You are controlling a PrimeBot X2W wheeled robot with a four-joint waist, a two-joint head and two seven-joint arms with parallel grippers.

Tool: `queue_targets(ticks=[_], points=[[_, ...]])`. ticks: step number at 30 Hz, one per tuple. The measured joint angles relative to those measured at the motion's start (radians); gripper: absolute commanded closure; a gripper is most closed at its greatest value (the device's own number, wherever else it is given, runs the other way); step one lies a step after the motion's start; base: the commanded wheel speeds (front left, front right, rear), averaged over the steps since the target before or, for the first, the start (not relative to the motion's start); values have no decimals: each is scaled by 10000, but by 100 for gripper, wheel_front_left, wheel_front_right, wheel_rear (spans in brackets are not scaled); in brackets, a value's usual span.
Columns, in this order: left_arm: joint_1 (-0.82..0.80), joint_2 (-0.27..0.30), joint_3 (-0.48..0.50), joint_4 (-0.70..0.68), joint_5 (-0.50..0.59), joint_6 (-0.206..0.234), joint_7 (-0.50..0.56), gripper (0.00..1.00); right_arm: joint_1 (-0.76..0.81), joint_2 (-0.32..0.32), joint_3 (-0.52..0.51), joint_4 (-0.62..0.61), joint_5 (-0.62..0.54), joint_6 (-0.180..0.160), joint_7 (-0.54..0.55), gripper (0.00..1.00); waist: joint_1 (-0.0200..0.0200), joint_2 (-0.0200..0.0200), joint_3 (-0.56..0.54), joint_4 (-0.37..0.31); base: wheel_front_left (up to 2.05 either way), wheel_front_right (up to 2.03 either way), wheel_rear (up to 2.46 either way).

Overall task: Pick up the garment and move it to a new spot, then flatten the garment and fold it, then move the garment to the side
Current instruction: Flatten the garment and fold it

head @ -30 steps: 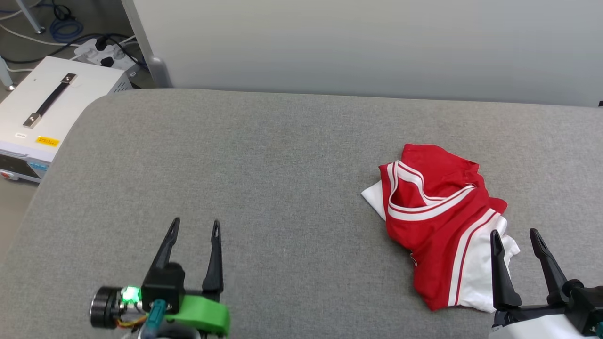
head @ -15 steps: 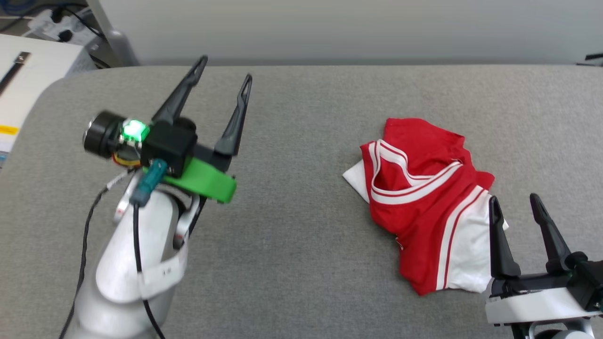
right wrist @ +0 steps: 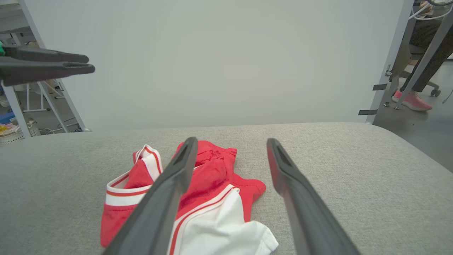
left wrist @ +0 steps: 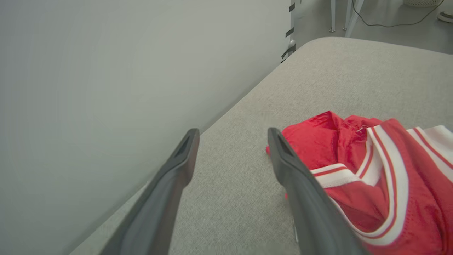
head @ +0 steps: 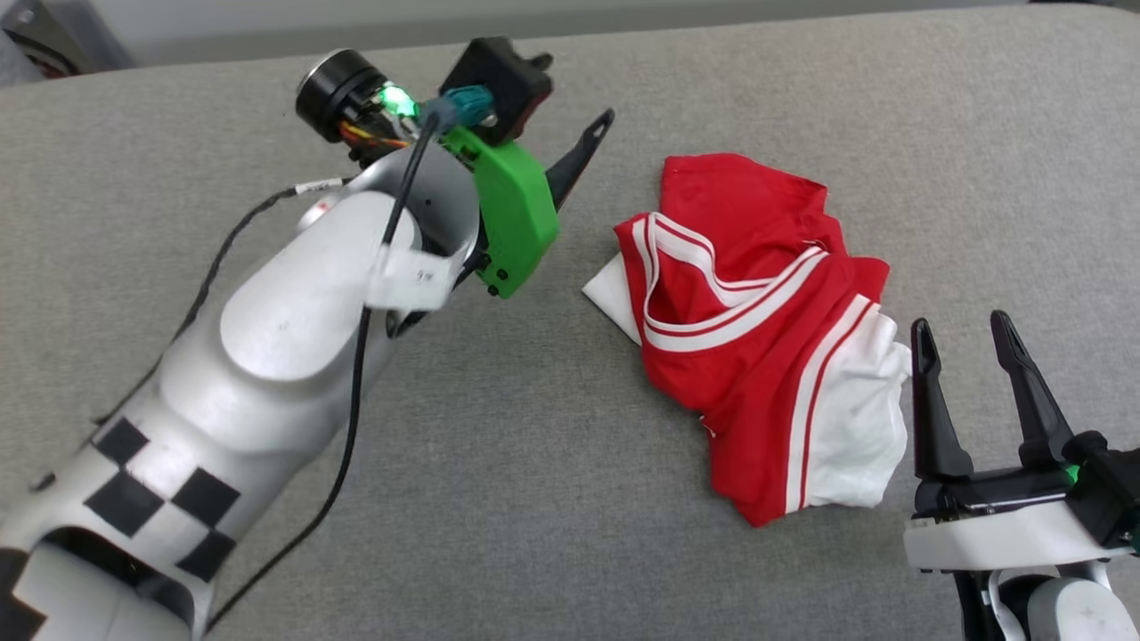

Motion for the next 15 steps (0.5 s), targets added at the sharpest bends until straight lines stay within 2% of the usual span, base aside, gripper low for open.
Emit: queue_targets(ticks=[7, 11, 15], points=[[-1486, 499, -2589, 44, -2750, 0, 3662, 0, -455, 0, 92, -35, 165, 0, 0, 0, 0, 0, 628, -429, 0, 0, 0], [-2205, 679, -3758, -130, -3643, 0, 4796, 0, -664, 0, 161, -56, 267, 0, 0, 0, 1, 0, 1030, -644, 0, 0, 0], [-2407, 721, -4211, -199, -3854, 0, 5741, 0, -903, 0, 288, -59, 445, 0, 0, 0, 0, 0, 1393, -845, 0, 0, 0]])
